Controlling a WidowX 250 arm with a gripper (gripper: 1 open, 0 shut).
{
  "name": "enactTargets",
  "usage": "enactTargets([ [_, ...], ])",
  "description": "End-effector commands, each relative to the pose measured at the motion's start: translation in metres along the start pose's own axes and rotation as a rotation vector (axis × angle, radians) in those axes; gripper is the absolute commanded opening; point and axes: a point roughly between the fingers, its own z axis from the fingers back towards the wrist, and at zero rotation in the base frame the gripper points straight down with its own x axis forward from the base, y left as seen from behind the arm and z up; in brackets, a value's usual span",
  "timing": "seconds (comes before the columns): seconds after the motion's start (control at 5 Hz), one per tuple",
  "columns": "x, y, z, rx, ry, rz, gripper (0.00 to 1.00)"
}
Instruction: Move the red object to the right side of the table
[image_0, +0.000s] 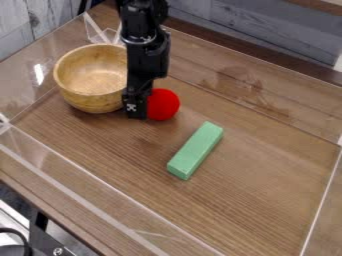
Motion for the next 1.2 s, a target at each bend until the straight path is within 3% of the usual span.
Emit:
enactTargets([
  [0.0, 0.001, 0.018, 0.02, 0.084, -0.021, 0.045, 1.0],
  [0.2, 0.001, 0.024, 0.015, 0.088, -0.031, 0.067, 1.0],
  [0.6, 0.012, 0.005, 0.015, 0.083, -0.06, 0.049, 1.0],
  [1.0, 0.029, 0.022, 0.016, 0.07, -0.086, -0.033, 1.0],
])
